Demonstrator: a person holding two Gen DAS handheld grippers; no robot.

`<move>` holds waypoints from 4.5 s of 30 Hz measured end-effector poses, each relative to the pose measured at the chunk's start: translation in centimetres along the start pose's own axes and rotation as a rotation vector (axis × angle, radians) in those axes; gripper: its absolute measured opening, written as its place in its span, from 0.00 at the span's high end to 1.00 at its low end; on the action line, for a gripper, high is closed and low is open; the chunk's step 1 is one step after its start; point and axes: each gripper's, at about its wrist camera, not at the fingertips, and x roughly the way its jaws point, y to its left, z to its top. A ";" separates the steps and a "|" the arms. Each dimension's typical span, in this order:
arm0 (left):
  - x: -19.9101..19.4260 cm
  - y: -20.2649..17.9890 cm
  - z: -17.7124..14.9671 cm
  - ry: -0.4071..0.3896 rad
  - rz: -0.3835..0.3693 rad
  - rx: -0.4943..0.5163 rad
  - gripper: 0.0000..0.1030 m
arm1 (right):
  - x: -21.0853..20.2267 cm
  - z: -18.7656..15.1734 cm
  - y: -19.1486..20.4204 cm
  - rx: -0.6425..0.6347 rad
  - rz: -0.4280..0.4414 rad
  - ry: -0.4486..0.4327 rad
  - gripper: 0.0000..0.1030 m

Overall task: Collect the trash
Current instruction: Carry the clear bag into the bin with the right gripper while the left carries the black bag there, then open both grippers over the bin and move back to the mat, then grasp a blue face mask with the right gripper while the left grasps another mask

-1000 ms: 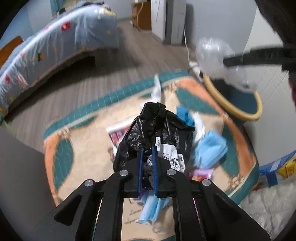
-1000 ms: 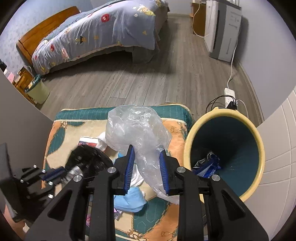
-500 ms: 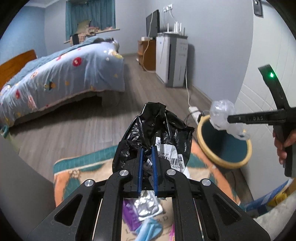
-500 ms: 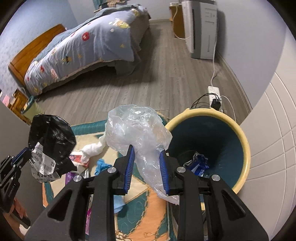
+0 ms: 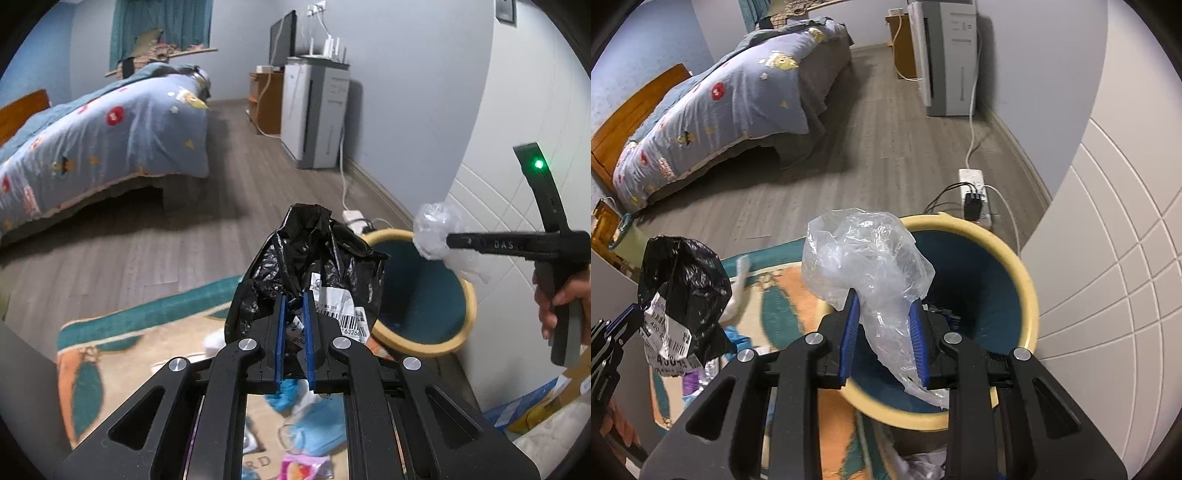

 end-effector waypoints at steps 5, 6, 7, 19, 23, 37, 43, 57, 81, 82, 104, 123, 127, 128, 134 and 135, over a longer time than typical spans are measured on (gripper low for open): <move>1.4 -1.6 -0.2 0.024 -0.012 0.039 0.90 | 0.8 -0.2 -1.4 0.005 -0.027 -0.001 0.75; 1.7 -1.9 -0.3 0.028 -0.014 0.045 0.90 | 1.0 -0.3 -1.6 0.004 -0.034 -0.002 0.75; 1.9 -2.1 -0.3 0.031 -0.017 0.050 0.90 | 1.4 -0.3 -1.9 0.001 -0.042 0.005 0.75; 3.9 -5.6 0.6 0.043 -0.058 0.094 0.90 | 3.6 -0.8 -5.0 0.059 -0.091 0.028 0.75; 4.8 -7.1 1.2 0.041 -0.062 0.117 0.90 | 4.4 -1.0 -6.4 0.108 -0.103 0.046 0.75; 12.2 -12.2 2.0 0.147 -0.158 0.101 0.90 | 6.1 -1.9 -9.7 0.255 -0.092 0.095 0.75; 13.8 -13.0 1.9 0.155 -0.131 0.134 0.89 | 6.3 -2.0 -9.8 0.273 -0.080 0.102 0.75; 12.5 -11.9 1.6 0.071 -0.031 0.171 0.11 | 7.0 -1.3 -7.5 0.218 -0.016 0.076 0.48; 6.2 -5.7 1.0 0.053 0.089 0.104 0.06 | 4.2 -0.3 -3.9 0.135 -0.076 0.038 0.06; 5.1 -5.1 0.9 0.046 0.101 0.100 0.06 | 4.0 -0.2 -3.4 0.125 -0.072 0.036 0.06; -7.9 6.9 -8.3 0.068 0.315 -0.172 0.05 | -2.1 -4.6 11.3 -0.070 0.003 0.020 0.06; -5.5 9.6 -13.6 0.232 0.231 -0.256 0.05 | 1.6 -9.6 15.7 -0.034 -0.069 0.155 0.06; -4.0 9.4 -14.3 0.285 0.237 -0.240 0.08 | 2.6 -9.9 15.9 -0.038 -0.067 0.186 0.06; -3.7 9.4 -14.4 0.291 0.249 -0.232 0.08 | 2.8 -9.9 16.0 -0.040 -0.067 0.188 0.06; -1.8 8.6 -14.8 0.338 0.212 -0.209 0.20 | 4.5 -10.2 17.2 -0.123 -0.058 0.221 0.17; -1.5 8.5 -14.8 0.347 0.207 -0.205 0.20 | 5.0 -10.3 17.3 -0.132 -0.052 0.236 0.20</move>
